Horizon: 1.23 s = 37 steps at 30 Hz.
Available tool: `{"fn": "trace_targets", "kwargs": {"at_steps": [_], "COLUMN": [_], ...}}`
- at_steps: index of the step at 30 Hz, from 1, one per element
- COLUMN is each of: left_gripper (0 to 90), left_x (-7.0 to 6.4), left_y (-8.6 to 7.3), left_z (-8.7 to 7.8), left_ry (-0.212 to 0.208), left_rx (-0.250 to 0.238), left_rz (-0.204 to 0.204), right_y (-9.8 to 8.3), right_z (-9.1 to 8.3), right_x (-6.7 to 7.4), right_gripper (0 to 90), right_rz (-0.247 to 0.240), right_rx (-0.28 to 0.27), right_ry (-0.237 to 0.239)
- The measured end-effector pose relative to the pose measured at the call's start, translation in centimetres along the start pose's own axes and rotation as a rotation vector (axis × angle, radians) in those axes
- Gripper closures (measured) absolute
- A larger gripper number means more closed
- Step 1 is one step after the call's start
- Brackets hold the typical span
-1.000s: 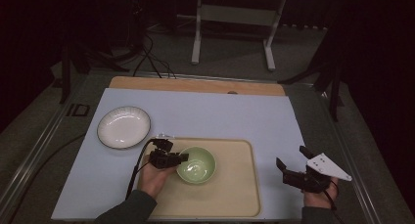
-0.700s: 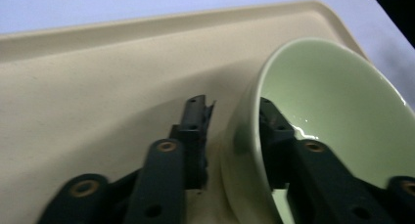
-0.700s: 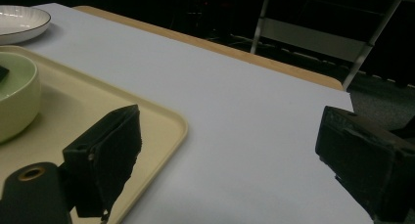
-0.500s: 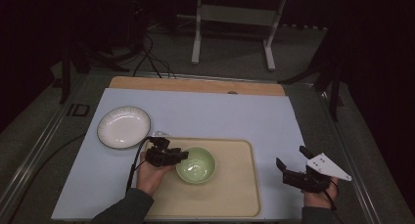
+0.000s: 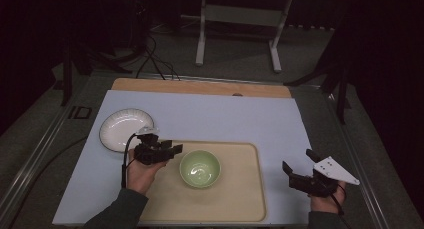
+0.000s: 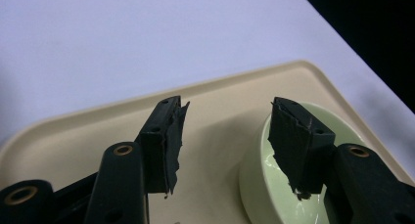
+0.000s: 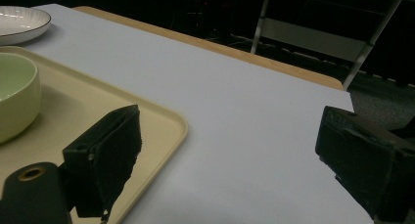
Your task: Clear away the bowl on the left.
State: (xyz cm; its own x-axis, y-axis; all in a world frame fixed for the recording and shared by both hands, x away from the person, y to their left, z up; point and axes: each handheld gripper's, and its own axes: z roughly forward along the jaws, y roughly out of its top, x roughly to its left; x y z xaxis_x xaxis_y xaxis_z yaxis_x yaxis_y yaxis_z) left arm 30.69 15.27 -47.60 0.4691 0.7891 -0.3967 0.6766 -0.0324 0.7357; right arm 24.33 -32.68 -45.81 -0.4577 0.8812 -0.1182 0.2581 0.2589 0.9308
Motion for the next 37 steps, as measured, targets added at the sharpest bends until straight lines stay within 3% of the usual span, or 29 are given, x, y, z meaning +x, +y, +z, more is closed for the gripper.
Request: {"fn": "trace_targets", "kwargs": {"at_steps": [3,9,16,22,26,31,37], "left_gripper": [47.0,44.5,40.9,38.4,38.4,37.0,35.5], "left_x": [0.2,0.5,1.3,1.9,2.8,3.6,4.6], "left_y": [0.3,0.4,-0.3,-1.3,-2.1,-3.2,-3.8], "left_z": [-0.7,-2.3,-5.2,-7.4,-8.8,-10.3,-11.6], "left_ry": [-0.009,0.035,0.115,0.248,0.301,0.417,0.455], "left_rx": [-0.018,-0.057,-0.125,-0.186,-0.211,-0.234,-0.279], "left_rz": [0.009,0.062,0.12,0.193,0.182,0.214,0.161], "right_y": [0.0,0.0,-0.1,-0.1,-0.2,-0.2,-0.2], "right_z": [0.0,0.0,-0.1,0.0,0.0,0.0,0.1], "right_x": [0.0,-0.1,-0.2,-0.2,-0.3,-0.2,-0.2], "right_gripper": [9.5,9.5,9.5,9.5,9.5,9.5,9.5], "right_rz": [0.001,0.008,0.012,0.021,0.027,0.028,0.032], "right_rx": [-0.001,-0.001,-0.003,0.001,0.003,0.002,0.005], "right_ry": [0.0,-0.001,-0.001,-0.001,0.0,0.001,0.006]}}
